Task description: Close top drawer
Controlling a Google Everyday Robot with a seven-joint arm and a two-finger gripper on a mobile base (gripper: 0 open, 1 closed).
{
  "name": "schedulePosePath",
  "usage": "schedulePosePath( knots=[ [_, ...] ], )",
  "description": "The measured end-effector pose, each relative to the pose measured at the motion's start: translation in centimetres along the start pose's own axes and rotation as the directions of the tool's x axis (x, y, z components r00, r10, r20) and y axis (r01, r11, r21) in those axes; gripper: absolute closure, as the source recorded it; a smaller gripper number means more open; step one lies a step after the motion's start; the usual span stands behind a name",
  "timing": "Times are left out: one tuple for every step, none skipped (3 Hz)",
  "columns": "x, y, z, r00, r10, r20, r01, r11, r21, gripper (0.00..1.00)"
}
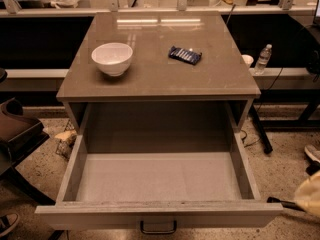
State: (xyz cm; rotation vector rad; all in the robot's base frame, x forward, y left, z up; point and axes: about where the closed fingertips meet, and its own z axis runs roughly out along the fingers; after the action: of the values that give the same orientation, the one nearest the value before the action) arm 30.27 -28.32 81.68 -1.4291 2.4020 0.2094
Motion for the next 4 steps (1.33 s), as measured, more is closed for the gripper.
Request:
schedulePosePath(
  knots=[
    [3.3,2.3,3.9,0.995,0.06,0.077,-0.057,0.9975,-0.042,1.0],
    [5.2,4.2,7.4,0.984,0.087,0.157,-0.075,0.9938,-0.082,1.0],
    [3.8,4.7,12.1,0.962,0.05,0.27,-0.015,0.9916,-0.128,1.0],
    [1.5,3.5,15.6,0.938,0.018,0.346,0.032,0.99,-0.137,1.0]
  ],
)
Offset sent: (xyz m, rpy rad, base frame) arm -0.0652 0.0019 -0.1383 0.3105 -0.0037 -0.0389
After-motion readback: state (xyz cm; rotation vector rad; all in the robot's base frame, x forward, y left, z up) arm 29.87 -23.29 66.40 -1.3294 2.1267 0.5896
